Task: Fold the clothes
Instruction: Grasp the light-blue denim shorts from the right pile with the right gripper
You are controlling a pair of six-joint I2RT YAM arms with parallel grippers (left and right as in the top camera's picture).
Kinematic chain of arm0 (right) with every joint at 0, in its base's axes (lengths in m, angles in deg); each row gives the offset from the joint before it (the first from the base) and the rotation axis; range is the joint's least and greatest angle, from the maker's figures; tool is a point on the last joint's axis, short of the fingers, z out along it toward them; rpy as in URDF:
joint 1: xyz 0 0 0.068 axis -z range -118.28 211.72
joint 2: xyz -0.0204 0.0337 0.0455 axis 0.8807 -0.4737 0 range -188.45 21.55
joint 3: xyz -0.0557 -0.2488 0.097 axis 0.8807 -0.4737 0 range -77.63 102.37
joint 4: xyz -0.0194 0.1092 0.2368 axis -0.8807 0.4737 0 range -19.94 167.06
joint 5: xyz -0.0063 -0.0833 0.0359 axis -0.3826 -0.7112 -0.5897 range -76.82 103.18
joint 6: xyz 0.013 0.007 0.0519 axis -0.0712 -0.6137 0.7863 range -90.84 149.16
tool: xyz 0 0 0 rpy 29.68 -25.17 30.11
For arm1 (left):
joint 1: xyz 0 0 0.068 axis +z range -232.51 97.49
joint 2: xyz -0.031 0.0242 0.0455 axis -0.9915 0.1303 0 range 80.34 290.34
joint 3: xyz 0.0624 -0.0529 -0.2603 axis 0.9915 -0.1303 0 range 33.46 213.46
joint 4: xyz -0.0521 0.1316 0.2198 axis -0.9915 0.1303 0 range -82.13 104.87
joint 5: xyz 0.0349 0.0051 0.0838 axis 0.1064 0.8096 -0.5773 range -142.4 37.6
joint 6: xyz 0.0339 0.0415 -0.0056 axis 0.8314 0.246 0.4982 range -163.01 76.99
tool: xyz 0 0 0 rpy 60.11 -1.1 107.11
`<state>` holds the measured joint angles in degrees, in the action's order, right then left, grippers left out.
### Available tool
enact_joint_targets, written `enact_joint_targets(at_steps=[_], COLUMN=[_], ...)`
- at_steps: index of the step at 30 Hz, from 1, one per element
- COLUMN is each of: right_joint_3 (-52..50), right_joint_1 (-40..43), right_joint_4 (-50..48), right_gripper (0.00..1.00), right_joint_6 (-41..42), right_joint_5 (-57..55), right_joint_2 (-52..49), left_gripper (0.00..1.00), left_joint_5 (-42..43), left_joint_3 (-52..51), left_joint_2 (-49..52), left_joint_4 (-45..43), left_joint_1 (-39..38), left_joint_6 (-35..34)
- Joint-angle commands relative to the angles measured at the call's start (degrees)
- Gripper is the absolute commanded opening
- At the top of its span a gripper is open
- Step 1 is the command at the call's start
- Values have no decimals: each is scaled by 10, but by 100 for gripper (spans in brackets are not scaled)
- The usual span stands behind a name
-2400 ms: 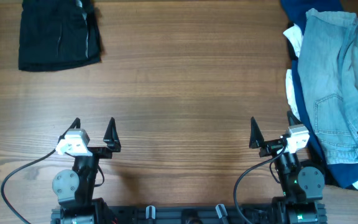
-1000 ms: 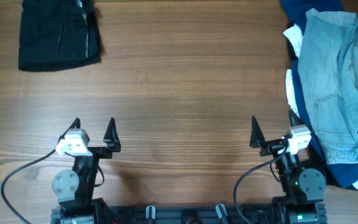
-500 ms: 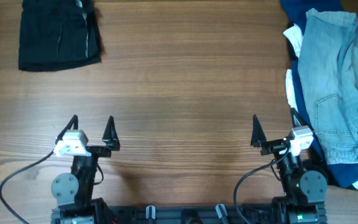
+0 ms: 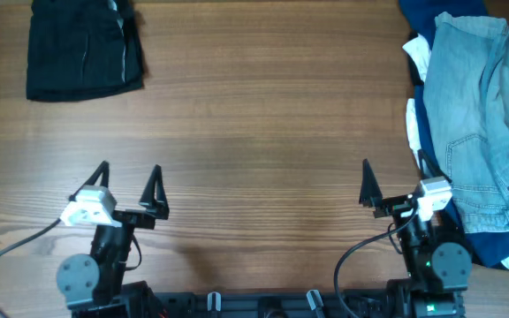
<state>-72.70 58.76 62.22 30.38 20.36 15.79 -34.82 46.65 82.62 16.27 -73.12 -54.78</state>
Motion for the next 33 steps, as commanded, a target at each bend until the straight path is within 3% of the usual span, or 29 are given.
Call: enact_joint_targets(at_steps=[1,13,18,21,25,29,30,33], right_joint_3=[91,488,513,517,557,558,558,558], right_joint_1=[-2,-2,-2,13,151,288,318,358], right_joint_4=[0,247,292,303,357,333,314,283], right_gripper=[100,100,100,100,100,100,99,99], right_joint_6=[4,2,2,-10,-13,-23,9,4], right_joint_5=[-8,119,122,107,67,25,-1,-39], right_joint_2=[-93,-579,-679,-686,-697,-728,-746,-796], left_gripper=[100,100,100,100,100,100,100,100], left_joint_5=[-49,-92,-112,-110,-106,-85,-74,-63], left_joint_3=[99,381,385,385,385,385,385,385], left_joint_2=[58,435,539,596,620,620,620,620], left_joint_4=[59,313,324,339,330,326,323,315], left_joint_1=[-2,-2,-2,-2,-2,-2,-2,-2], left_joint_6=[-6,-2,-3,-3,-7,-7,-7,-7])
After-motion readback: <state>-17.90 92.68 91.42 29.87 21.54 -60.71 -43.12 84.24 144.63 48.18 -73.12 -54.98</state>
